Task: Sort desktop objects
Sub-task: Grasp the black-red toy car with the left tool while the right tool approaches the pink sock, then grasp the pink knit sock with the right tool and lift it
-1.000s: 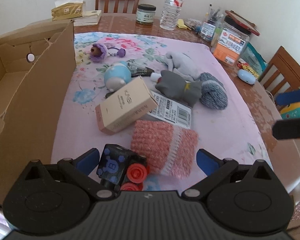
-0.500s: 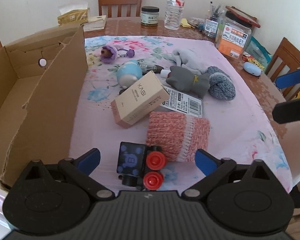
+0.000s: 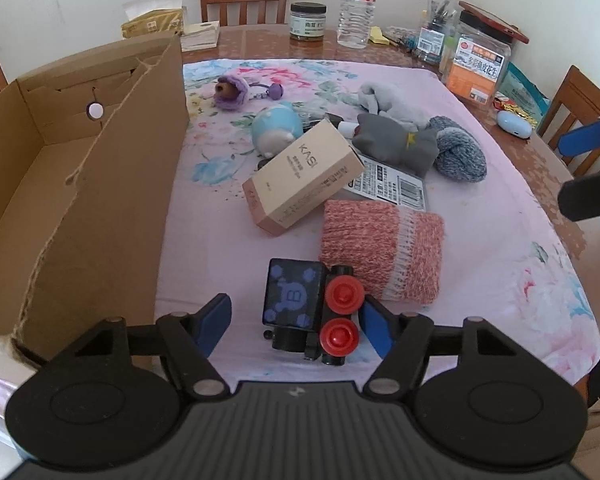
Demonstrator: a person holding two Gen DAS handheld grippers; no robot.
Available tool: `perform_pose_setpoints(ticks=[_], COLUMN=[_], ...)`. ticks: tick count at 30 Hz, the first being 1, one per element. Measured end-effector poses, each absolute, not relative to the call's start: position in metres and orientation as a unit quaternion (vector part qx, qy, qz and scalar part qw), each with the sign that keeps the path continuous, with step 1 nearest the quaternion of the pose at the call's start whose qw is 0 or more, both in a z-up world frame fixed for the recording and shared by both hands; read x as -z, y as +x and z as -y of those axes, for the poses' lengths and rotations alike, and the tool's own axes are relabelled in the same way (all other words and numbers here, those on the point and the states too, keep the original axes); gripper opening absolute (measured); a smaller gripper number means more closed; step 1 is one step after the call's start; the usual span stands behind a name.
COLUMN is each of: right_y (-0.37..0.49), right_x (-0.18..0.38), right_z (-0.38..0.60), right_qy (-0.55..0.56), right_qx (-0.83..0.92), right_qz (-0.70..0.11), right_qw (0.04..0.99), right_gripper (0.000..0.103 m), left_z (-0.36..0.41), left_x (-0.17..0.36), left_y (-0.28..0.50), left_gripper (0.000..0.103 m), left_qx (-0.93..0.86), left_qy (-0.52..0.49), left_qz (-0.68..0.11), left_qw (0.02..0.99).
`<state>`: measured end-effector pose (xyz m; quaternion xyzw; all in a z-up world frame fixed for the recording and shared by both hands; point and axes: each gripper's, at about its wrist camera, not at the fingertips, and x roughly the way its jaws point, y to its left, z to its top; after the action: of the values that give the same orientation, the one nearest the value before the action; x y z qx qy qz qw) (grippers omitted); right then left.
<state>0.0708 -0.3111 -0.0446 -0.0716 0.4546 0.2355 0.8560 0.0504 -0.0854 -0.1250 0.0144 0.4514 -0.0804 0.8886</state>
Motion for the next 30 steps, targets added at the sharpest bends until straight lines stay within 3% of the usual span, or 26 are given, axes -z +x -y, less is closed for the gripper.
perform_pose_setpoints(ticks=[4,8,10,21,30], right_y=[0.073,0.077,0.079,0.09,0.093], right_x=[0.047,0.051,0.053,0.075,0.093], right_z=[0.305,0.298,0.296,0.273,0.245], right_qy=[-0.082,-0.094,-0.098,-0.155,-0.241], right_qx=[-0.244,-0.255,-0.261,-0.323,-0.386], right_qz=[-0.453,-0.451,-0.449,-0.437,-0.404], right_qw=[0.854,0.85,0.849,0.825,0.794], right_gripper=[0.103,0.103,0.103,0.101,0.088], left_z=[0.089,0.089,0.088,0.086,0.082], left_x=[0.128,0.13,0.13,0.125,0.113], left_y=[0.052,0.053,0.053,0.051,0.049], left_gripper=[0.069,0.061,0.051,0.049,0.049], left_qx=[0.089,0.094,0.098,0.086,0.071], left_qy=[0.019,0.015,0.011,0.017,0.013], left_qz=[-0.449,-0.454,-0.455,-0.469,-0.475], left_qw=[0.889,0.886,0.885,0.879,0.877])
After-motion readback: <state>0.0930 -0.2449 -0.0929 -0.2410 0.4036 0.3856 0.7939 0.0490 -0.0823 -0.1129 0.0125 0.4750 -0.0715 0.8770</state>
